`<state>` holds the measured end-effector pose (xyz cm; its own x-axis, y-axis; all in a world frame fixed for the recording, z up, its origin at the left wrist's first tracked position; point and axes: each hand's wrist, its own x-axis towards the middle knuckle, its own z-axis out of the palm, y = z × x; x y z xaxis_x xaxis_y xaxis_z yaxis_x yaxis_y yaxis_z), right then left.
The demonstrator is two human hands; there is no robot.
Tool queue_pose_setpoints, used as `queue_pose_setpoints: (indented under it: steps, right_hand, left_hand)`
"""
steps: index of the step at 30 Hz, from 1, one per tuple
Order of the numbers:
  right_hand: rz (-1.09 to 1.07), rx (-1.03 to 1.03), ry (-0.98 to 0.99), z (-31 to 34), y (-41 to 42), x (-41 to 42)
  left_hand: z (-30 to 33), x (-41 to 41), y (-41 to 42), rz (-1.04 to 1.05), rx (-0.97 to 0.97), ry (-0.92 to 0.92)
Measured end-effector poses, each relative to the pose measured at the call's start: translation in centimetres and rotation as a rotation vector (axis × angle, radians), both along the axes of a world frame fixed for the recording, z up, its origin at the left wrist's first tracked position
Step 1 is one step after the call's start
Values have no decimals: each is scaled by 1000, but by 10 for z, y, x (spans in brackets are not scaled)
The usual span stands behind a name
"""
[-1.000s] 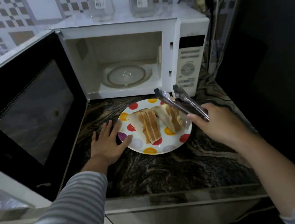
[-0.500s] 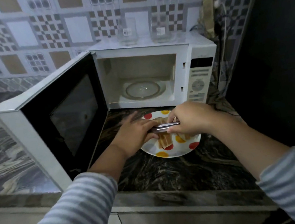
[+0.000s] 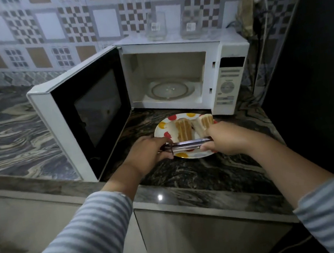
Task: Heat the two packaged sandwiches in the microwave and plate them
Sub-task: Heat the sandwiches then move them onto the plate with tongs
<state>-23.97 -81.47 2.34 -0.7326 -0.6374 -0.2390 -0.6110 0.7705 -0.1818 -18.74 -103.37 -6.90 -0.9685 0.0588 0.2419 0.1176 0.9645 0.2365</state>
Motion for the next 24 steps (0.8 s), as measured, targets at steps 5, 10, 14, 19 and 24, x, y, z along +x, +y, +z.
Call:
queue_pose_setpoints:
  steps: [5, 10, 14, 19, 24]
  right_hand:
    - [-26, -74, 40, -15, 8, 15]
    - [-95, -80, 75, -23, 3, 22]
    - [-263, -204, 97, -45, -20, 23]
    - [-456, -352, 161, -83, -64, 22]
    - [-558, -366, 214, -122, -94, 8]
  left_hand:
    - [-2, 19, 7, -4, 24, 14]
    - [4, 18, 6, 52, -49, 24]
    - [-9, 4, 8, 271, 91, 43]
    - [-40, -5, 13, 394, 347, -186]
    - [-54, -22, 12, 390, 312, -273]
